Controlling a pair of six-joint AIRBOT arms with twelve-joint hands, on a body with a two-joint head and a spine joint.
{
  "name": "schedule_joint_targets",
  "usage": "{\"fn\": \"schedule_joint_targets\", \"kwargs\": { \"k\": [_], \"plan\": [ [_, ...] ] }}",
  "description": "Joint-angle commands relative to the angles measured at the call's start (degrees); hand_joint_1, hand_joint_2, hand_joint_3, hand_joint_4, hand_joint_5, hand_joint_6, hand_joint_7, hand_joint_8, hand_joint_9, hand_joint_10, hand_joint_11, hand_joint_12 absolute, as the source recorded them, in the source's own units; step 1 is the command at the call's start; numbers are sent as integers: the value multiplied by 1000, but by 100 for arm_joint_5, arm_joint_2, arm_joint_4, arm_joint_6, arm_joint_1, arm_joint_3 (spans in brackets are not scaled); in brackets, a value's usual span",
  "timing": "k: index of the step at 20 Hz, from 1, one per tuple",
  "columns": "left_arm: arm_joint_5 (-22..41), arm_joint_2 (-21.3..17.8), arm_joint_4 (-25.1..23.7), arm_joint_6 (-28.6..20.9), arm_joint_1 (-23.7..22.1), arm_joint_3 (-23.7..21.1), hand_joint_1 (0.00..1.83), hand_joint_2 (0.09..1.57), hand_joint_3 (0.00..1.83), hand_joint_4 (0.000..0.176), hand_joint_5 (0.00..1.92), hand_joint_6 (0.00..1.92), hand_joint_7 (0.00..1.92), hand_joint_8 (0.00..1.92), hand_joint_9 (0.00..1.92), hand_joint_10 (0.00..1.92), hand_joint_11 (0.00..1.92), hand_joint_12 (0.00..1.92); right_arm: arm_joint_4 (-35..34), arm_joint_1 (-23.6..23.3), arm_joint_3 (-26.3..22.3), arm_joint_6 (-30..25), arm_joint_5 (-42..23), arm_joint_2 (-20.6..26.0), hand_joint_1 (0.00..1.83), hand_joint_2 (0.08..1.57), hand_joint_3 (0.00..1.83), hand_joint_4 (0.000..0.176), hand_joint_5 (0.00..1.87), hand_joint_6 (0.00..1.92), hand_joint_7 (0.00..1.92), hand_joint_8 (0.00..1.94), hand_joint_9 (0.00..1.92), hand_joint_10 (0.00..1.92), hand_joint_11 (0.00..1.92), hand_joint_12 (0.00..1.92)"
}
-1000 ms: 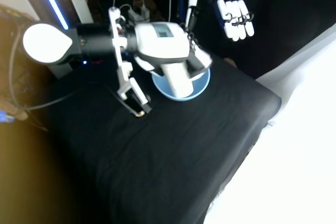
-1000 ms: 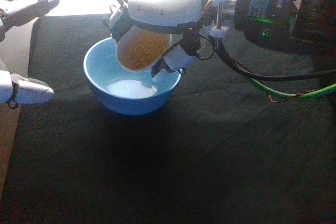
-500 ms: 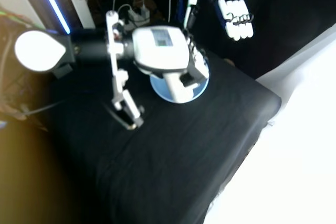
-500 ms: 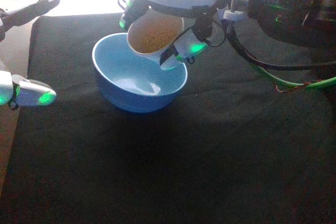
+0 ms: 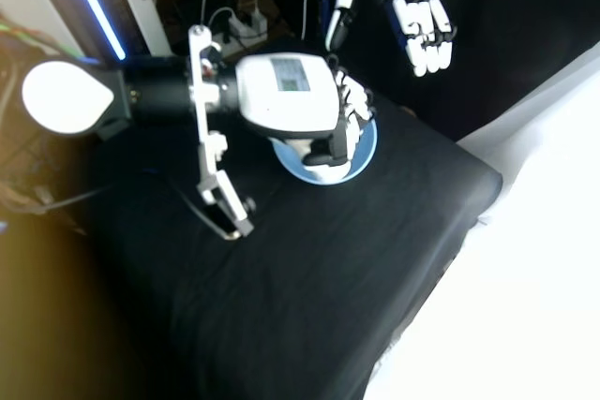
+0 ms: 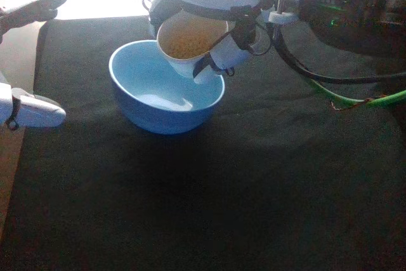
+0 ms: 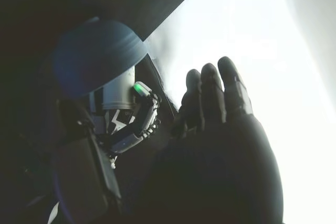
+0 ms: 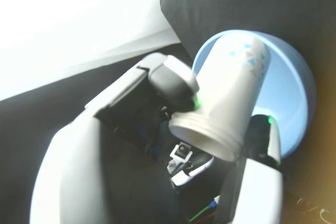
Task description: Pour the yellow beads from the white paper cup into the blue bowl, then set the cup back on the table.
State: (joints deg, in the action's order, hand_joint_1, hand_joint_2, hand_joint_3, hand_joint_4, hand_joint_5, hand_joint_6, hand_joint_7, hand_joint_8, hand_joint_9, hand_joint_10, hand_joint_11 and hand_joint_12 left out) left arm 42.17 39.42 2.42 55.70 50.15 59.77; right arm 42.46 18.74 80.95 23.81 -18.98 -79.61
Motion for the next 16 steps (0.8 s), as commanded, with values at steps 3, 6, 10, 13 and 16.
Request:
{"fn": "schedule_joint_targets", "kwargs": {
  "k": [3,6,10,13,16],
  "plan": [
    [596,66,48,-2,-138,68,664,867,1,0,20,1,282,0,236,3,0,430,-74,-143,13,27,-501,-24,1363,841,1,0,643,1147,809,1892,1056,1917,1191,1917],
    [566,80,23,-2,-159,75,599,867,0,0,28,0,271,0,232,2,0,474,156,-265,-27,27,-496,-29,1325,895,0,0,635,883,729,1898,1041,1921,1224,1921],
    [563,99,23,-2,-182,89,543,852,0,0,49,2,225,1,267,11,22,534,190,-326,-44,27,-496,-29,1318,906,0,0,672,1060,711,1654,930,1827,1081,1894],
    [550,105,23,-2,-188,91,514,846,0,0,23,3,188,2,212,3,2,451,201,-372,-51,27,-496,-29,1315,909,1,0,608,1440,693,1788,898,1900,1049,1921],
    [538,128,13,-2,-218,107,532,825,0,0,14,0,217,11,240,12,8,457,282,-394,-70,27,-492,-30,1317,904,0,0,641,1366,709,1776,914,1884,1058,1921]
  ]
}}
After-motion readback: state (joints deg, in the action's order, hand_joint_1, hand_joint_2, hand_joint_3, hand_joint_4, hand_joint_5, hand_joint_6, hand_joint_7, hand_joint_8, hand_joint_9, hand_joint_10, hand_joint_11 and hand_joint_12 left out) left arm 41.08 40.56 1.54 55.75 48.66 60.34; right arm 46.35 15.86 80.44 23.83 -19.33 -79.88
